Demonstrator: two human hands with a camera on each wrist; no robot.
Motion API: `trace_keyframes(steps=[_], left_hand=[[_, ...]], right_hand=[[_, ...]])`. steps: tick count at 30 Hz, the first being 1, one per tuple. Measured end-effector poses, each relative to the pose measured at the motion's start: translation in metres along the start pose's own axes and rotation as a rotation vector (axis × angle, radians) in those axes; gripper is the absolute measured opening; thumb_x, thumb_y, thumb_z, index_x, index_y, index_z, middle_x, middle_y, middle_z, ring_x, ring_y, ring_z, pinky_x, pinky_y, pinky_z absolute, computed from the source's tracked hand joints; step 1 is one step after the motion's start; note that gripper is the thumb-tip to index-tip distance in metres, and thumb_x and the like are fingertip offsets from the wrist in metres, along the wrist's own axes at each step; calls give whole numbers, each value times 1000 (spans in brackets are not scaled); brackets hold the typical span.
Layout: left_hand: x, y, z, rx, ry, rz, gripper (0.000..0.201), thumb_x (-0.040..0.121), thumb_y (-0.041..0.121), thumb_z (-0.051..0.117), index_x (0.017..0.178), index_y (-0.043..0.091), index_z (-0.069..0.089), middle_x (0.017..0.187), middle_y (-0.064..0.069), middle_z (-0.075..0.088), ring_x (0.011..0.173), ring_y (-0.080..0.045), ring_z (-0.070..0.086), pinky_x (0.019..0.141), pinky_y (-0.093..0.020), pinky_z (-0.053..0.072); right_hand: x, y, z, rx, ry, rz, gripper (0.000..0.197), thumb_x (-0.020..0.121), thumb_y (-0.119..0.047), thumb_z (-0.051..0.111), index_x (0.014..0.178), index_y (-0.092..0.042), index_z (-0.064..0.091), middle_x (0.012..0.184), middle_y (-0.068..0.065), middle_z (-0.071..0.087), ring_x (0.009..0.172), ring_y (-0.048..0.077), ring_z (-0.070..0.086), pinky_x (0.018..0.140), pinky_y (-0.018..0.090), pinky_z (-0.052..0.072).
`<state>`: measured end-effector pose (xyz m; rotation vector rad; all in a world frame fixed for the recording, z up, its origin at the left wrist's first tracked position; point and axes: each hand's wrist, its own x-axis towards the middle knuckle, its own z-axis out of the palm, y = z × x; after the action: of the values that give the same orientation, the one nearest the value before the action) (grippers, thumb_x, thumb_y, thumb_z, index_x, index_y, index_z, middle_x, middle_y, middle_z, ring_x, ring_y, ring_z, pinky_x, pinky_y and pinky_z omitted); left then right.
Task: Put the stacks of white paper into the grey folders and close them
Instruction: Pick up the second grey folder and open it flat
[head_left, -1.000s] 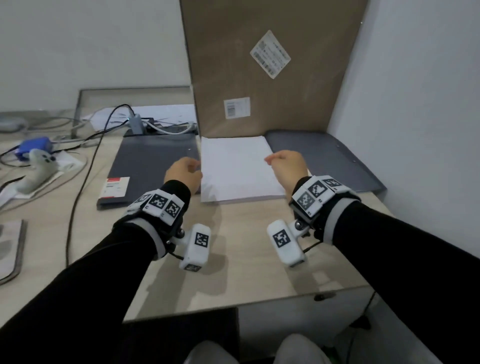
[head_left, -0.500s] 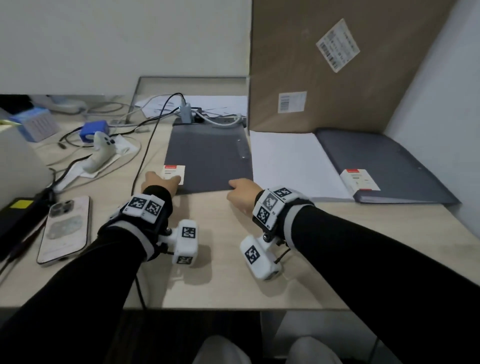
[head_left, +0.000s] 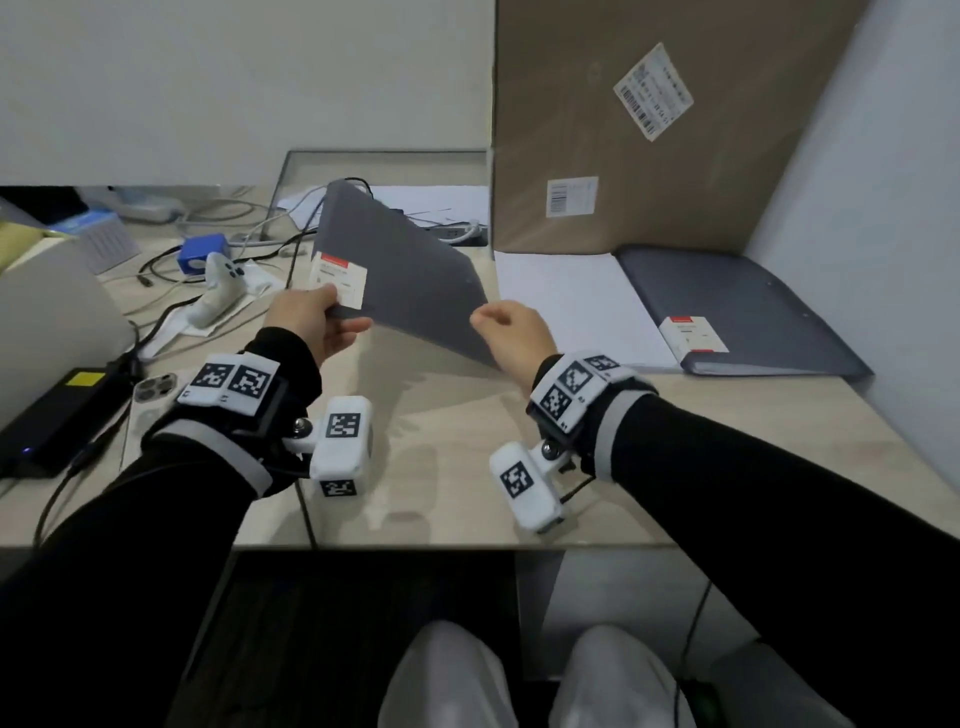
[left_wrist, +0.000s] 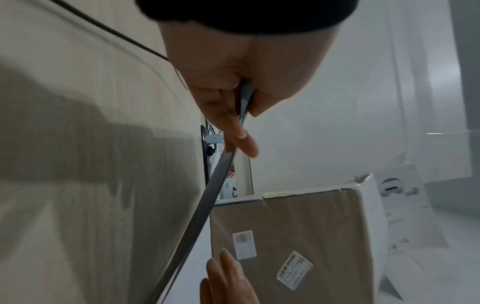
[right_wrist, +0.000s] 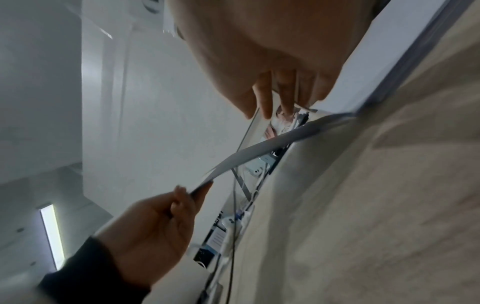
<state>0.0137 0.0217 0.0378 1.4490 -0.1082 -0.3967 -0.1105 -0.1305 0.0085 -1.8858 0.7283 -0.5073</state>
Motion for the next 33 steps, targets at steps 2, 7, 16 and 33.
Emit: trace_keyframes(steps=[2, 7, 16, 33], left_hand=[[-26, 6, -7, -13, -6, 68, 26, 99, 15, 35, 75, 15, 47, 36, 8, 60, 29, -1, 57, 31, -9, 37], [-98, 7, -12, -116, -106, 121, 23, 99, 17, 39, 77, 18, 48, 41, 10, 60, 32, 0, 54, 34, -11, 39], [-189, -35, 45, -20, -328, 142, 15, 99, 18, 40, 89, 18, 52, 71, 5, 71, 38, -2, 59, 39, -10, 41], [-279, -125, 163, 865, -701, 144, 66, 88, 14, 60, 146, 9, 29, 146, -11, 42, 132, -27, 44, 107, -32, 36]], right_hand=[[-9, -2, -15, 46, 33, 40, 47, 89, -34, 59, 129, -11, 52, 132, 6, 56, 123, 24, 53, 104, 37, 43], [-43, 2, -55, 429, -86, 207, 62, 78, -39, 72, 130, -14, 48, 127, 3, 61, 104, 18, 63, 69, 28, 58], [-132, 41, -148, 619, 242, 22, 26, 88, -4, 61, 112, -14, 58, 96, 2, 66, 72, 12, 65, 49, 17, 53], [-257, 194, -303, 402, 363, 319, 36, 86, 2, 60, 122, -2, 59, 110, 13, 67, 81, 19, 67, 72, 25, 57]])
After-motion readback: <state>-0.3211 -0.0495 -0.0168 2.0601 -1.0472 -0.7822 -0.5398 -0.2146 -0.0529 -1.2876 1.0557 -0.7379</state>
